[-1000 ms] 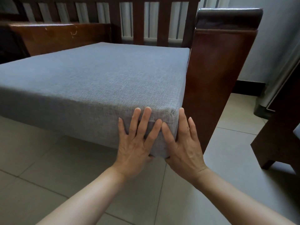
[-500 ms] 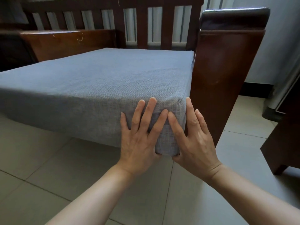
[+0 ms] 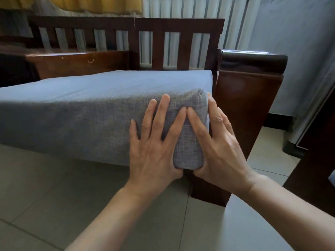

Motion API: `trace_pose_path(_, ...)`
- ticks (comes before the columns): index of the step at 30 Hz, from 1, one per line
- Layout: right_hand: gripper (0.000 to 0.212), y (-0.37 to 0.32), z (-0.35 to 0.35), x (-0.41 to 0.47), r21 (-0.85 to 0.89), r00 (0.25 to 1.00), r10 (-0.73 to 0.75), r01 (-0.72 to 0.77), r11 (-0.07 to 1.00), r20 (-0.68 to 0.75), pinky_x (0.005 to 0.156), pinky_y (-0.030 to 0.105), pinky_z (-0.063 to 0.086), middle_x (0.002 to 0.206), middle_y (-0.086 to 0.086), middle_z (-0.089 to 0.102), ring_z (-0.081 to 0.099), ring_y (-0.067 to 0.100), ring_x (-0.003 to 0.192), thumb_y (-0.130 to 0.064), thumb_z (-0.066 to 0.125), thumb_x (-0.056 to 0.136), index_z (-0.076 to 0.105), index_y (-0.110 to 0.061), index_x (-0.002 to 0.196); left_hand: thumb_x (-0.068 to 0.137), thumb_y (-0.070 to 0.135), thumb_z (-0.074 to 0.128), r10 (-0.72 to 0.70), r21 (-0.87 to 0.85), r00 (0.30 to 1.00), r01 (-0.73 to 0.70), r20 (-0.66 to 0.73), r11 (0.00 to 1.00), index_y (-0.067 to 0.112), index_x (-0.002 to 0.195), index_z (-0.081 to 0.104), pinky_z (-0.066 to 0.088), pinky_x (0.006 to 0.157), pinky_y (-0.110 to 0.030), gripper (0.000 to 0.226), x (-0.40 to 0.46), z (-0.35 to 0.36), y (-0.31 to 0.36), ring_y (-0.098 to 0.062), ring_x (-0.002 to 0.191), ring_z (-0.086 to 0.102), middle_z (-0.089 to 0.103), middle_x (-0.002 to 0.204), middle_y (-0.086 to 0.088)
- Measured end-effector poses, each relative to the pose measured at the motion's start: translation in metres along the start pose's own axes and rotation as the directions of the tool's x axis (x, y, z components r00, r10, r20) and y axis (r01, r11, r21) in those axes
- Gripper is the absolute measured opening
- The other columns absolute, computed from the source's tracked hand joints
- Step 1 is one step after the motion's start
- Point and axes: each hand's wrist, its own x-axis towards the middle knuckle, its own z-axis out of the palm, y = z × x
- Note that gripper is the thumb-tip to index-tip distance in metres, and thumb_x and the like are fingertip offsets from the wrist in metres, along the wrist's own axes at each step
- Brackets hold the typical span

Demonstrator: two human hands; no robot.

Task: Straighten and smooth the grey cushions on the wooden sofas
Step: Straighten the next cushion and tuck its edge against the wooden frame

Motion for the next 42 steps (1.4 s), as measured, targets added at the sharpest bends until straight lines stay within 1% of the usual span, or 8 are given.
trace_pose_path(15,0.116,0.017,-0.031,0.053,0.039,0.996,-0.001,-0.002,0.999,0.085,0.113,0.052,0.025,0.153,0.029,0.009,0.008,0.035,0.145,-0.03,0.083,0.057,0.014,-0.016,0.149,0.036,0.055,0.082,0.036,-0.016,0.998,-0.035,0.056,0.999,0.025,0.149,0.004,0.016,0.108,-0.062,0.141,0.062,-0.029,-0.008,-0.033,0.145,0.006,0.007,0.157,-0.012)
trace_pose_path(21,0.1,0.022,-0.043,0.076,0.037,0.996,-0.024,0.02,0.999,0.087,0.114,0.049,0.022,0.153,0.025,0.007,0.004,0.035,0.145,-0.032,0.07,0.066,0.017,-0.012,0.149,0.036,0.059,0.078,0.051,-0.045,0.997,-0.048,0.054,0.998,0.024,0.149,0.005,0.012,0.109,-0.061,0.139,0.083,-0.036,-0.014,-0.032,0.146,0.003,0.007,0.157,-0.011)
trace_pose_path(26,0.107,0.028,-0.049,0.088,0.035,0.992,-0.024,0.02,0.999,0.123,0.113,0.052,0.025,0.154,0.025,0.006,0.007,0.035,0.145,-0.031,0.077,0.063,0.016,-0.013,0.149,0.038,0.061,0.077,0.056,-0.065,0.998,-0.054,0.033,0.996,0.022,0.149,0.008,0.01,0.11,-0.061,0.137,0.095,-0.036,-0.016,-0.031,0.146,0.001,0.007,0.157,-0.012)
trace_pose_path(31,0.103,0.032,-0.057,0.101,0.03,0.991,-0.043,0.039,0.999,0.13,0.113,0.051,0.026,0.154,0.025,0.005,0.008,0.035,0.145,-0.036,0.07,0.066,0.015,-0.013,0.15,0.044,0.066,0.058,0.05,-0.086,0.998,-0.046,0.041,0.995,0.022,0.149,0.004,0.01,0.11,-0.059,0.126,0.109,-0.043,-0.017,-0.031,0.146,0.0,0.007,0.157,-0.012)
trace_pose_path(33,0.106,0.034,-0.06,0.107,0.024,0.989,-0.037,0.034,0.999,0.142,0.113,0.048,0.024,0.154,0.024,0.004,0.007,0.034,0.145,-0.035,0.07,0.064,0.013,-0.014,0.151,0.042,0.065,0.058,0.051,-0.085,0.998,-0.047,0.045,0.995,0.022,0.15,0.004,0.01,0.11,-0.059,0.128,0.114,-0.045,-0.018,-0.031,0.146,0.001,0.006,0.157,-0.011)
trace_pose_path(36,0.098,0.035,-0.064,0.114,0.018,0.989,-0.037,0.034,0.999,0.145,0.113,0.043,0.019,0.154,0.023,0.005,0.006,0.032,0.145,-0.041,0.053,0.066,0.012,-0.015,0.151,0.039,0.065,0.064,0.057,-0.083,0.997,-0.052,0.05,0.995,0.022,0.15,0.005,0.012,0.11,-0.058,0.133,0.121,-0.048,-0.019,-0.031,0.146,0.003,0.006,0.158,-0.011)
trace_pose_path(39,0.095,0.04,-0.069,0.125,0.027,0.987,-0.038,0.035,0.999,0.154,0.112,0.044,0.021,0.154,0.023,0.006,0.008,0.032,0.144,-0.043,0.05,0.067,0.013,-0.014,0.151,0.035,0.061,0.07,0.056,-0.093,0.997,-0.051,0.049,0.994,0.022,0.15,0.008,0.014,0.111,-0.057,0.136,0.133,-0.05,-0.02,-0.031,0.146,0.004,0.007,0.158,-0.012)
trace_pose_path(42,0.096,0.046,-0.074,0.137,0.031,0.985,-0.04,0.035,0.999,0.171,0.112,0.043,0.024,0.155,0.022,0.003,0.01,0.033,0.144,-0.044,0.053,0.069,0.013,-0.015,0.151,0.041,0.065,0.058,0.05,-0.103,0.998,-0.046,0.043,0.994,0.02,0.15,0.01,0.015,0.111,-0.057,0.127,0.146,-0.053,-0.022,-0.031,0.146,0.004,0.006,0.158,-0.011)
